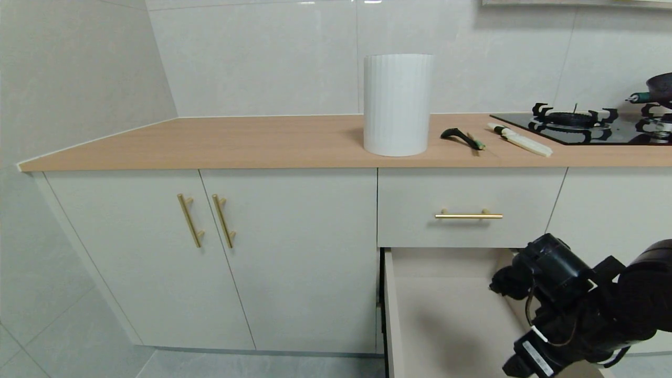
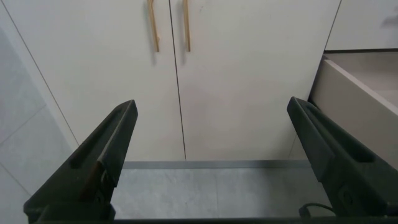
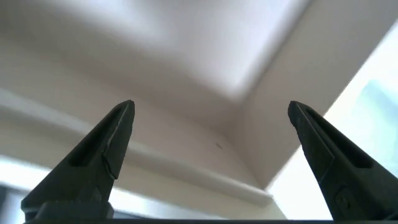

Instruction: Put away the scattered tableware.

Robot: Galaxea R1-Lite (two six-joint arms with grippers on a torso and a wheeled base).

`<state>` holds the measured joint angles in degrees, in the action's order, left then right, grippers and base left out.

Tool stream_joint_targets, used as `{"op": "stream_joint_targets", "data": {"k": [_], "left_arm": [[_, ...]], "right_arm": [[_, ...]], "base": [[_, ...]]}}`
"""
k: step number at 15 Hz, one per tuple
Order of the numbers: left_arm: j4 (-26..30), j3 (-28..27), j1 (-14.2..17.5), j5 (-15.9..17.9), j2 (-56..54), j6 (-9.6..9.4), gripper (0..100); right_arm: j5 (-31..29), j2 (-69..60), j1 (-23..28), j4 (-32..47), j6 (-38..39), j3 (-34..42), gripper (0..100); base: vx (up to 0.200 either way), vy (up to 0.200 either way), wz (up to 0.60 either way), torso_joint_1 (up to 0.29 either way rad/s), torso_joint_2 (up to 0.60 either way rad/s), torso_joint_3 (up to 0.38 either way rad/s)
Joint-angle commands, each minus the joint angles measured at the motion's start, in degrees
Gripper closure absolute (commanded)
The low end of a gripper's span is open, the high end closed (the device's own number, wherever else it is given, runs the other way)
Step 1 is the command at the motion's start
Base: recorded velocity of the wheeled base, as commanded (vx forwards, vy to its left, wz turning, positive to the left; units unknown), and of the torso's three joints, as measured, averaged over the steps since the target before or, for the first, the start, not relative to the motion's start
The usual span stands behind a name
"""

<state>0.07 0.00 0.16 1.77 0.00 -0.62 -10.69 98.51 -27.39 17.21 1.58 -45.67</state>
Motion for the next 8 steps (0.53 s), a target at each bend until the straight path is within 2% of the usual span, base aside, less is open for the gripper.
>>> {"op": "stream_joint_targets", "data": {"k": [1,2,4,6,8], "left_arm": [[0.01,0.00,0.02,-0.01,0.00,0.01,0],[0.01,0.00,0.02,-0.01,0.00,0.01,0],[0.01,0.00,0.02,-0.01,0.00,0.01,0],[0.01,0.00,0.02,-0.01,0.00,0.01,0],[0.01,0.00,0.02,-0.01,0.00,0.01,0]], "right_arm": [[1.29,-1.22,0.32,-2.01,5.01,-3.73,0],[3.40,-2.54,1.73,-3.68,8.61,-5.31,0],[3.84,-3.15,2.52,-5.44,8.79,-5.49,0],[3.66,-3.15,2.96,-12.64,9.05,-3.90,0],[3.48,-2.89,2.96,-15.98,9.05,-2.67,0]], "base": [[0.000,0.000,0.00,0.000,0.00,0.000],[0.000,0.000,0.00,0.000,0.00,0.000],[0.000,0.000,0.00,0.000,0.00,0.000],[0.000,0.000,0.00,0.000,0.00,0.000],[0.000,0.000,0.00,0.000,0.00,0.000]]}}
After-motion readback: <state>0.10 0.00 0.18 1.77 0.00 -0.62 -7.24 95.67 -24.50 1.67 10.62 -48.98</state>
